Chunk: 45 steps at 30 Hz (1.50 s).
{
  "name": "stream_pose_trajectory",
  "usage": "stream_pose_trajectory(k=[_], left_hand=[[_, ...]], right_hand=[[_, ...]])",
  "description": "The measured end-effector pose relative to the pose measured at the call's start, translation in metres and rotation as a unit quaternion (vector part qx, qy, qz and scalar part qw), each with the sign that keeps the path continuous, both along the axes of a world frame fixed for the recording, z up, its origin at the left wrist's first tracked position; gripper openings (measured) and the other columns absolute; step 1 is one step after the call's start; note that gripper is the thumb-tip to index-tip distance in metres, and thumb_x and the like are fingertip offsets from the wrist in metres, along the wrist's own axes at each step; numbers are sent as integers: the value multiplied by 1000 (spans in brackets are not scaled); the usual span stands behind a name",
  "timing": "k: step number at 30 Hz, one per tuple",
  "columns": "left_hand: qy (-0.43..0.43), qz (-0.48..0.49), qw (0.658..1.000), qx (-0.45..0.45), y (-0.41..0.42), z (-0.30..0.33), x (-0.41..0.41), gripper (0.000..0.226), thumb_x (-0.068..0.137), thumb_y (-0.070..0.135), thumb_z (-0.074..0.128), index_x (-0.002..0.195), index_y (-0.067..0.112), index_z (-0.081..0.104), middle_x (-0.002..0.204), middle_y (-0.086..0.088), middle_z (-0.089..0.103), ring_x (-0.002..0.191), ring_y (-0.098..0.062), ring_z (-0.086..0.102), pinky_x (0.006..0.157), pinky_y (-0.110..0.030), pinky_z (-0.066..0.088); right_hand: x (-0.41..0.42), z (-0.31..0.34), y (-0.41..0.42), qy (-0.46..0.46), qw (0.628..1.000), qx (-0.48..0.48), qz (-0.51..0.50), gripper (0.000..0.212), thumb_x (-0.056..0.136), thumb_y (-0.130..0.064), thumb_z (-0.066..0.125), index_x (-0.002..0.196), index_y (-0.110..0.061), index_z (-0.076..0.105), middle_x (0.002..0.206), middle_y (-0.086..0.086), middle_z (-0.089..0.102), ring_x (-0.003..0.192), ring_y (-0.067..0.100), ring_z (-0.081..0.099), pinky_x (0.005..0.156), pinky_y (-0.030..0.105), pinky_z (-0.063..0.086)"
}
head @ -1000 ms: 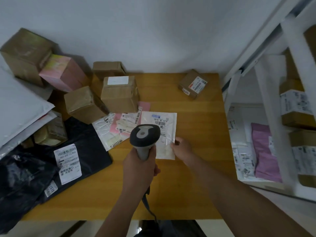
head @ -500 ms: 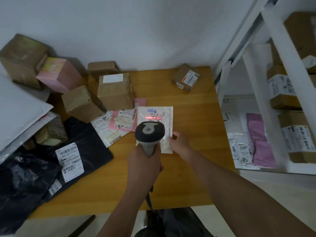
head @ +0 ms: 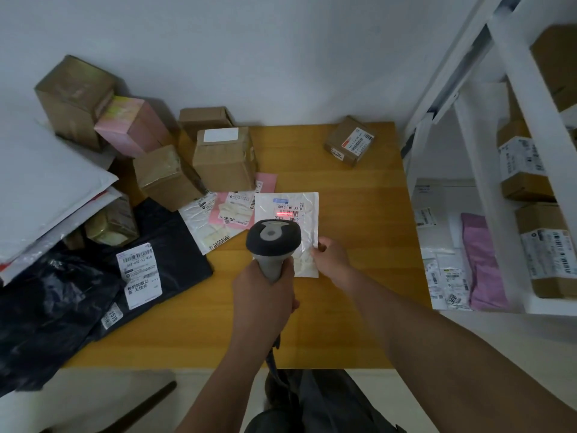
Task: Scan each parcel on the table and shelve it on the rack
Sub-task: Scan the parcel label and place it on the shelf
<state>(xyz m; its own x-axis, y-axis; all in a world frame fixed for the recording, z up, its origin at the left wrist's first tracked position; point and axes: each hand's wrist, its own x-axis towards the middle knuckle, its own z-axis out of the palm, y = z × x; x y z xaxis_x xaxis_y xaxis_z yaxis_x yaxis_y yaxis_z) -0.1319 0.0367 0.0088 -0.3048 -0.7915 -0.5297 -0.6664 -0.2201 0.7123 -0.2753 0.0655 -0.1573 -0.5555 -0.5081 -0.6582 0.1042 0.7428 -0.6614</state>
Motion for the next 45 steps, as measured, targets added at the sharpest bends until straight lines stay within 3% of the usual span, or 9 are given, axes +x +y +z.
stream_pose_trajectory(k=[5,12,18,23,27,34,37,41,45], left_hand=[[15,14,1000,-12,17,3,10,43,98,31,56,72,-5,60,57,-14,67,48,-16,66,63,-38,59],[40,44,998,-21,63,7,39,38,97,31,58,79,-2,62,60,-14,67,44,-12,64,53,-26,56],[123,33,991,-41,138,25,79,27,95,29,60,86,4,62,59,-13,67,54,-23,69,60,-39,62],[192,-26,979,-70,209,53,88,27,93,27,62,80,3,65,58,-10,67,53,-21,69,60,-40,61],[231,-105,963,-90,256,75,68,34,95,29,61,70,6,65,53,-5,67,53,-20,69,63,-42,60],[264,-205,940,-73,332,109,23,38,94,29,61,72,-1,66,54,-6,68,48,-14,67,53,-23,56],[274,-230,932,-61,359,118,3,40,94,29,61,73,-4,66,55,-9,68,49,-15,67,54,-27,59],[284,-253,922,-72,394,124,-31,39,93,32,62,73,-1,66,56,-7,69,50,-16,68,54,-25,58],[289,-264,917,-80,433,119,-78,39,93,31,63,72,-1,68,55,-7,69,49,-18,68,57,-31,60]], right_hand=[[7,2,12,14,1000,-15,12,30,101,-19,50,128,-9,57,98,-4,58,74,2,52,51,11,37],[32,15,47,53,997,-43,22,27,101,-19,51,125,-12,60,99,-3,59,71,2,52,50,11,36],[63,39,112,65,995,-76,23,24,99,-20,55,121,-14,61,105,0,61,77,5,54,53,14,38],[74,66,199,57,994,-81,40,6,97,-18,55,95,-19,61,81,-6,55,69,7,51,56,17,38],[55,94,279,82,995,-62,3,32,96,-13,55,67,-23,47,66,-3,46,60,10,43,57,22,36],[-4,133,405,132,981,-45,-133,18,96,-8,50,85,-19,59,77,2,58,65,12,52,59,24,44],[-27,143,442,145,959,-57,-237,17,98,-9,47,106,-15,61,85,2,58,67,9,51,54,18,41],[-60,149,488,190,939,-45,-283,21,96,-14,47,106,-23,62,91,7,64,79,19,58,68,28,46],[-103,153,535,195,923,-71,-324,25,97,-4,40,104,-18,59,81,2,58,69,15,51,57,24,41]])
